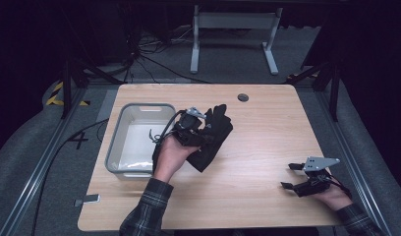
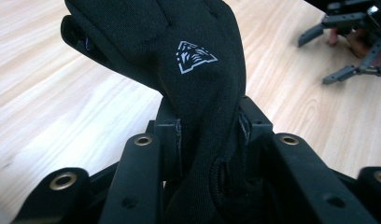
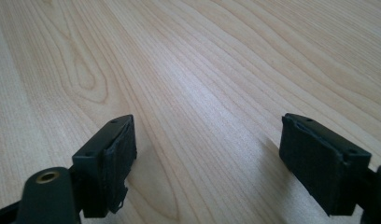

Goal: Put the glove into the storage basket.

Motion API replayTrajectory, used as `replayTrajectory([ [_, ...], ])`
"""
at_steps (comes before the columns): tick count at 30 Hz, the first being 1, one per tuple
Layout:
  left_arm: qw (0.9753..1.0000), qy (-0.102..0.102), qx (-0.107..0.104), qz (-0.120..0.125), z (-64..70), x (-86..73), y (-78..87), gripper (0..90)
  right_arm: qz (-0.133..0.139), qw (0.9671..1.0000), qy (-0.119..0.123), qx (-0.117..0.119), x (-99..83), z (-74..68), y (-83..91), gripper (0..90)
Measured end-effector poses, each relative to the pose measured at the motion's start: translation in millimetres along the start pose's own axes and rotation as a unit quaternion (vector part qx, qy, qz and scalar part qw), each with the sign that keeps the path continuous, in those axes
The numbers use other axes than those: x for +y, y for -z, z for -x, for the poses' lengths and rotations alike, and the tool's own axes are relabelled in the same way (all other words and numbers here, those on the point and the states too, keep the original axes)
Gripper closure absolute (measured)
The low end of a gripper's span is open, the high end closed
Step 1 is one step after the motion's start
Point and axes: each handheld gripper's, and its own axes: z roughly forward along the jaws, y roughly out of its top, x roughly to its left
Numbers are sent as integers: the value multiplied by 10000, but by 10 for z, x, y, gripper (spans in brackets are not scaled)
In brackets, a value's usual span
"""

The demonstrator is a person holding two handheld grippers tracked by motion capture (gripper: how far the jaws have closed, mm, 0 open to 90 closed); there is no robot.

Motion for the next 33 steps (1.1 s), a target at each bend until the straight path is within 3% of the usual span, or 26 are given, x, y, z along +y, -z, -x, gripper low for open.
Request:
replayTrajectory([
  [7, 9994, 216, 162, 199, -175, -120, 224, 677, 1, 10000, -1, -3, 0, 0, 0, 194],
  [14, 9983, 334, 445, 191, -312, -239, 418, 677, -2, 10000, -16, -6, 3, 6, -2, 195],
  [24, 9915, 759, 1007, 322, -605, -570, 786, 676, 7, 10000, 33, 45, -4, 24, 4, 195],
  [33, 9868, 1075, 1204, 134, -910, -818, 758, 671, 7, 10000, 36, 48, -4, 24, 4, 195],
])
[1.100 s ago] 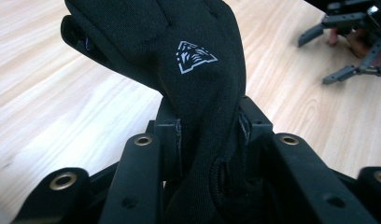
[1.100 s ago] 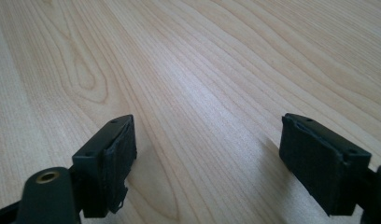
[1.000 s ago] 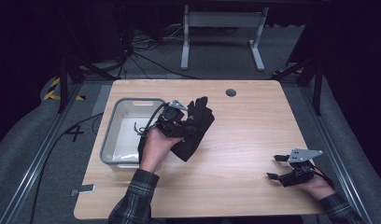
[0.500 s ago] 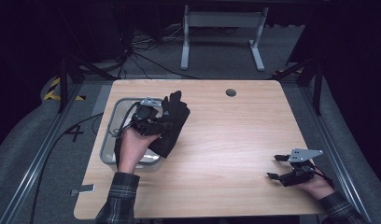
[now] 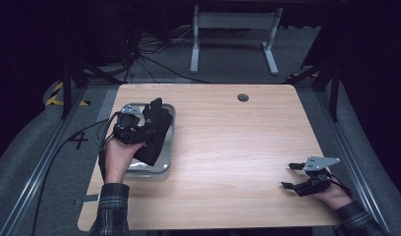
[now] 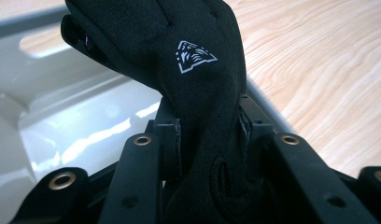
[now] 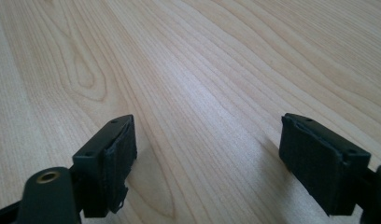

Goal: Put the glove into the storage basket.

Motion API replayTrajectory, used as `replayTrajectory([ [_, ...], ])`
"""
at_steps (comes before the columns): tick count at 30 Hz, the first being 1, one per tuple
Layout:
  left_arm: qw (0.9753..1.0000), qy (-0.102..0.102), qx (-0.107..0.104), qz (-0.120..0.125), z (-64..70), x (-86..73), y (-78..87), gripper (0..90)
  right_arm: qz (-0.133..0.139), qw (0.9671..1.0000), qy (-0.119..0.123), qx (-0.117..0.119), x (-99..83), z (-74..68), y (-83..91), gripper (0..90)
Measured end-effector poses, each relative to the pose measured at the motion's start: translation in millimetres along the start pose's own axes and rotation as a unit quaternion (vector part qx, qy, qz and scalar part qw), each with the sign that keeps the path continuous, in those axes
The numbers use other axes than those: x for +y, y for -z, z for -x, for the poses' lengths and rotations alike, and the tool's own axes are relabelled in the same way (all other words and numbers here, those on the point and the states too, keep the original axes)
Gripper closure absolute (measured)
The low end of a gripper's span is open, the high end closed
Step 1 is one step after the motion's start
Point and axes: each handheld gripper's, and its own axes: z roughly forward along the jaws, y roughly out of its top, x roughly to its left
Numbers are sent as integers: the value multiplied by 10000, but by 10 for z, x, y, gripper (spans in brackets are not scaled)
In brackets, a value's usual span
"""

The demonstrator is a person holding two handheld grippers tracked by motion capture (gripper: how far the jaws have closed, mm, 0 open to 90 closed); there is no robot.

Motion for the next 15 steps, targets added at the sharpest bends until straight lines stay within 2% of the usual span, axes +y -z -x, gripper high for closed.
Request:
replayTrajectory([
  [11, 9991, 260, 77, -326, -186, -159, -204, 642, -11, 10000, 4, -8, -6, 1, 8, 195],
  [13, 9986, 249, 194, -426, -203, -175, -239, 588, -12, 10000, 3, -13, -6, 2, 9, 195],
  [15, 9975, 269, 399, -514, -208, -181, -265, 458, -12, 10000, -2, -9, -7, 1, 10, 195],
])
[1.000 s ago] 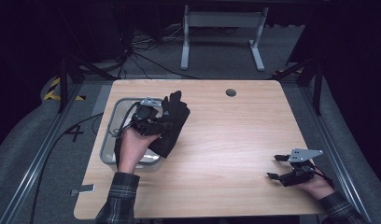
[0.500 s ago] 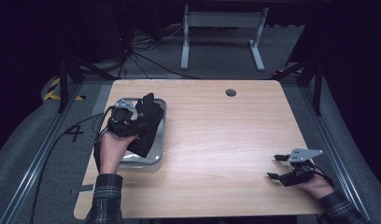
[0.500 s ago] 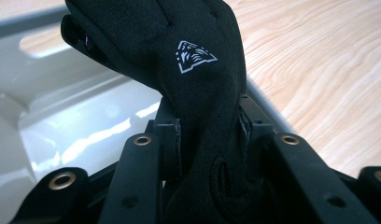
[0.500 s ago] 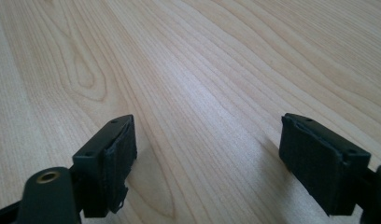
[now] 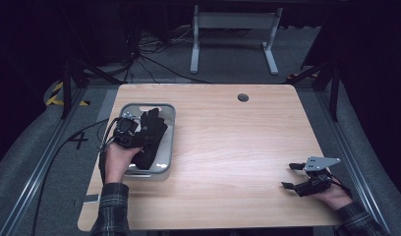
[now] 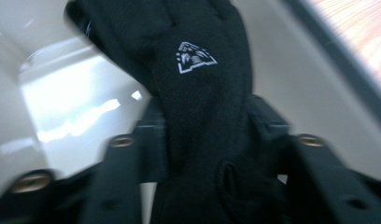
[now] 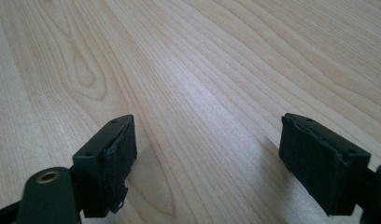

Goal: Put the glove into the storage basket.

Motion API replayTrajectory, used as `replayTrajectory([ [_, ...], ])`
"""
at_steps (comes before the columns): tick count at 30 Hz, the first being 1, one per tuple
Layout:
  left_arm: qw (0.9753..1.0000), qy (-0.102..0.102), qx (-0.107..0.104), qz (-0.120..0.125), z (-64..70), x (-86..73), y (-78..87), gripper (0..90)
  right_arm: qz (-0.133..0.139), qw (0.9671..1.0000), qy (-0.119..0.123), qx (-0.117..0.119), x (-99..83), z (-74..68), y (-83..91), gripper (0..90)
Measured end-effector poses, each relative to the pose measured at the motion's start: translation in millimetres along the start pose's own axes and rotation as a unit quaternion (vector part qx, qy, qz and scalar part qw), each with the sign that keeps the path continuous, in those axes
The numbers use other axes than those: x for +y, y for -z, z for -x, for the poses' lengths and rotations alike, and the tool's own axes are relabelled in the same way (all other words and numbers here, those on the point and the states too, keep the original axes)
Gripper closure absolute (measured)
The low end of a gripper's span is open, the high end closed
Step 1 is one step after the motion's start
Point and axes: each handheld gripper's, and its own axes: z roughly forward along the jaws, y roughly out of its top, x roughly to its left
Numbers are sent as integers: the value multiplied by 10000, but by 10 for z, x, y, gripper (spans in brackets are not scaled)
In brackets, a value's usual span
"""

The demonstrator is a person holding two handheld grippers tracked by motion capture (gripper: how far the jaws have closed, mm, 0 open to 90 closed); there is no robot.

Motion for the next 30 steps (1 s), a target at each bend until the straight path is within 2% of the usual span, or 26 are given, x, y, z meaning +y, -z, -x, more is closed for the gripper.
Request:
replayTrajectory([
  [3, 9998, 67, 208, 13, -15, 2, -15, 264, 3, 10000, -9, -4, -3, -1, 2, 195],
  [7, 9995, 106, 297, 62, -41, 2, 3, 177, 5, 10000, -10, -13, -6, -2, 6, 195],
  [11, 9995, 105, 280, 123, -48, 3, 39, 163, 3, 10000, -16, -17, -9, -3, 10, 194],
  [14, 9995, 63, 202, 243, -4, 18, 86, 159, 6, 10000, -14, -23, -10, -2, 10, 195],
  [24, 9986, -248, -88, 450, 329, 180, 113, 147, 3, 10000, -19, -20, -10, -3, 11, 194],
  [30, 9968, -475, -285, 584, 577, 257, 78, 148, 6, 10000, -7, -16, -10, 0, 11, 194],
])
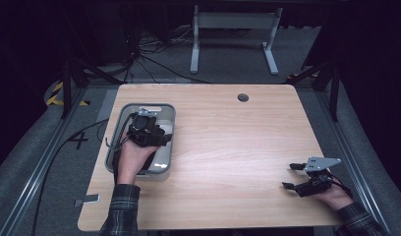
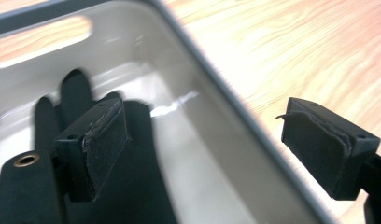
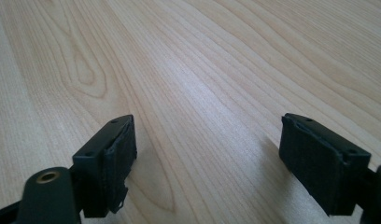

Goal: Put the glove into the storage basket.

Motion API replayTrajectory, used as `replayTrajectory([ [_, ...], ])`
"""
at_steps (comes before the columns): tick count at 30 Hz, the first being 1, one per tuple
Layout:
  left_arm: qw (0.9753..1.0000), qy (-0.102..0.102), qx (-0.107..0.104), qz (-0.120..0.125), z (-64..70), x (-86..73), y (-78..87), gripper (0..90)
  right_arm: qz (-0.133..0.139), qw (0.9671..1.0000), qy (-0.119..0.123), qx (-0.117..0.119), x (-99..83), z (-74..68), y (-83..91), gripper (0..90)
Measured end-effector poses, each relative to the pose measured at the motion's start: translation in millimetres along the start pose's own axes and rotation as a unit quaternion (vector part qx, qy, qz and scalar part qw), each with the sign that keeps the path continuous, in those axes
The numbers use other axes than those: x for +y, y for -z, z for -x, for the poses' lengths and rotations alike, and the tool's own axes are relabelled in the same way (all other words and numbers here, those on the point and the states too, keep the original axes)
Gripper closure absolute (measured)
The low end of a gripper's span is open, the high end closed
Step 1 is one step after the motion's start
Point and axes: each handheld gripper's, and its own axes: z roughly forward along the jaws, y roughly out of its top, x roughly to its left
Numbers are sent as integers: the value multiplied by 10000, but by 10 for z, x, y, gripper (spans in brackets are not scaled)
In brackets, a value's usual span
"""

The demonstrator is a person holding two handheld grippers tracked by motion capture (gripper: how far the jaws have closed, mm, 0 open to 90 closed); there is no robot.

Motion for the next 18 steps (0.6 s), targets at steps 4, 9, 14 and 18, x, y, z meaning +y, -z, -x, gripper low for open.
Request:
replayTrajectory([
  [4, 9997, -118, -166, 107, 200, 28, -50, 148, -5, 10000, 4, 9, 0, 1, 1, 194],
  [9, 9986, -328, -357, 192, 455, 61, -101, 149, -5, 10000, 4, 12, 0, 2, 1, 193],
  [14, 9969, -436, -594, 260, 674, 79, -167, 150, -7, 10000, 7, 17, 0, 3, 1, 193],
  [18, 9953, -589, -724, 261, 849, 77, -234, 150, -7, 10000, 5, 17, 0, 3, 1, 192],
])
